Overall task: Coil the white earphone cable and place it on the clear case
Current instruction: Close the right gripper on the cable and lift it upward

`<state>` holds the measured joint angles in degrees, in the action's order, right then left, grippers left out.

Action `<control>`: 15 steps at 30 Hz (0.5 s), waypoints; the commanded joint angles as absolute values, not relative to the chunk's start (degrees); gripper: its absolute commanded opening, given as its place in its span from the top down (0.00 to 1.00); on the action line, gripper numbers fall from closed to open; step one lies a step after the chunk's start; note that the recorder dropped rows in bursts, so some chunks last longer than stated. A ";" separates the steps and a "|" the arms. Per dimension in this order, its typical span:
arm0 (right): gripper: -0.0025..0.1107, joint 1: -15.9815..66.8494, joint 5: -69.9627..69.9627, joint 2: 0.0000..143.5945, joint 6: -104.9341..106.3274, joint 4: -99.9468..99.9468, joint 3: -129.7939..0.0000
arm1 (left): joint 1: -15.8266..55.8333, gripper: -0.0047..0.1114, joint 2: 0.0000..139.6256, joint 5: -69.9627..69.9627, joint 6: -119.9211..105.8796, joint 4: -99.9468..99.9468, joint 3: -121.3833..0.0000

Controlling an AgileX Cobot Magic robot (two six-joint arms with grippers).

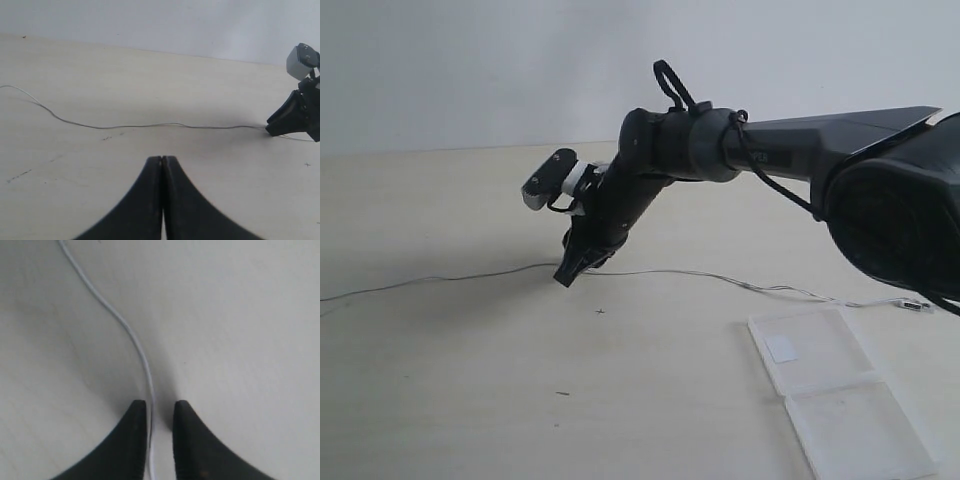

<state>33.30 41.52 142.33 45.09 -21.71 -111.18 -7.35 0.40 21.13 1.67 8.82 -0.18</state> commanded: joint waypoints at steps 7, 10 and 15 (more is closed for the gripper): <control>0.98 33.29 46.22 140.33 43.44 -15.37 -110.79 | -7.57 0.96 0.00 20.81 1.65 8.48 0.00; 0.98 33.29 47.52 135.42 43.13 -15.24 -110.79 | -7.57 0.96 0.00 20.81 1.65 8.48 0.00; 0.98 33.29 47.87 124.83 40.91 -16.26 -110.79 | -7.57 0.96 0.00 20.81 1.65 8.48 0.00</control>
<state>33.43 47.70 131.06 42.49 -15.26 -110.53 -7.35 0.40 21.13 1.67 8.82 -0.18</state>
